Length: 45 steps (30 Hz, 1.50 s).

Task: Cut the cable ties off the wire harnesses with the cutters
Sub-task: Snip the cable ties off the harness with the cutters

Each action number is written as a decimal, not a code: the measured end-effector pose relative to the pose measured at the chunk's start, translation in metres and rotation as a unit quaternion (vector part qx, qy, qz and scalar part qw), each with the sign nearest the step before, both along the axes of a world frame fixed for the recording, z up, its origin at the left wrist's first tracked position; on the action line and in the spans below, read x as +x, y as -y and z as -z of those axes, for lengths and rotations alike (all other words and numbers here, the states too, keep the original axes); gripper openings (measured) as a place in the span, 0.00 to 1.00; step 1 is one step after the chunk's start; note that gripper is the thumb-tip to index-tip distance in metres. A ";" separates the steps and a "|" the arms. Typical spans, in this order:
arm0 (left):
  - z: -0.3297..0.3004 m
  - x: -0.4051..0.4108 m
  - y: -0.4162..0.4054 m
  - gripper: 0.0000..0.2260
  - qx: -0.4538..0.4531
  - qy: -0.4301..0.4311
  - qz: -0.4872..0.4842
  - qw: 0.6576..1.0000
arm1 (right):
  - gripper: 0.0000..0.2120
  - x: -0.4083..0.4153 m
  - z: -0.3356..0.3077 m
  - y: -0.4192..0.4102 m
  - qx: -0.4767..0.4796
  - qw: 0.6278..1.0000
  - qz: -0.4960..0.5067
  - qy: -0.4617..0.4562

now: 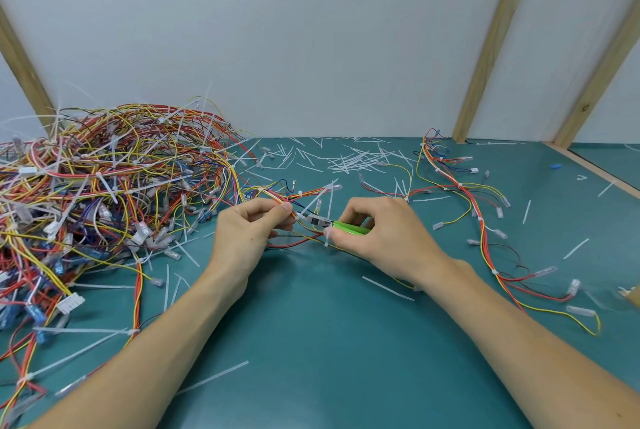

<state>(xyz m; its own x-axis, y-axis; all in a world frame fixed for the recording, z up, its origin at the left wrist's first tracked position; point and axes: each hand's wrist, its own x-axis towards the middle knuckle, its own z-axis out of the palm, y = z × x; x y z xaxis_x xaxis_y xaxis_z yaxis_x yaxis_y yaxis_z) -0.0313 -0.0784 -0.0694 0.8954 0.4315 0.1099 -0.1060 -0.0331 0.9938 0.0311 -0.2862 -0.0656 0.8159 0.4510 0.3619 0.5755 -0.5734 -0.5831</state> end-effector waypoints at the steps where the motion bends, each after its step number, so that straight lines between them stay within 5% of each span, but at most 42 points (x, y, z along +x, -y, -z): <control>1: 0.000 0.000 0.000 0.06 0.002 -0.001 0.001 1.000 | 0.16 0.000 0.000 0.000 0.001 1.000 -0.001 -0.001; 29: 0.000 0.001 -0.001 0.06 -0.009 0.002 0.003 1.000 | 0.16 -0.001 -0.002 -0.002 0.014 0.999 0.030 0.003; 37: 0.000 0.001 -0.003 0.07 -0.011 0.006 0.003 1.000 | 0.16 -0.001 -0.006 -0.005 0.150 0.977 0.048 -0.141; 45: 0.000 0.002 -0.003 0.06 0.032 0.041 0.047 0.998 | 0.14 -0.001 -0.001 -0.005 0.105 0.979 0.012 -0.176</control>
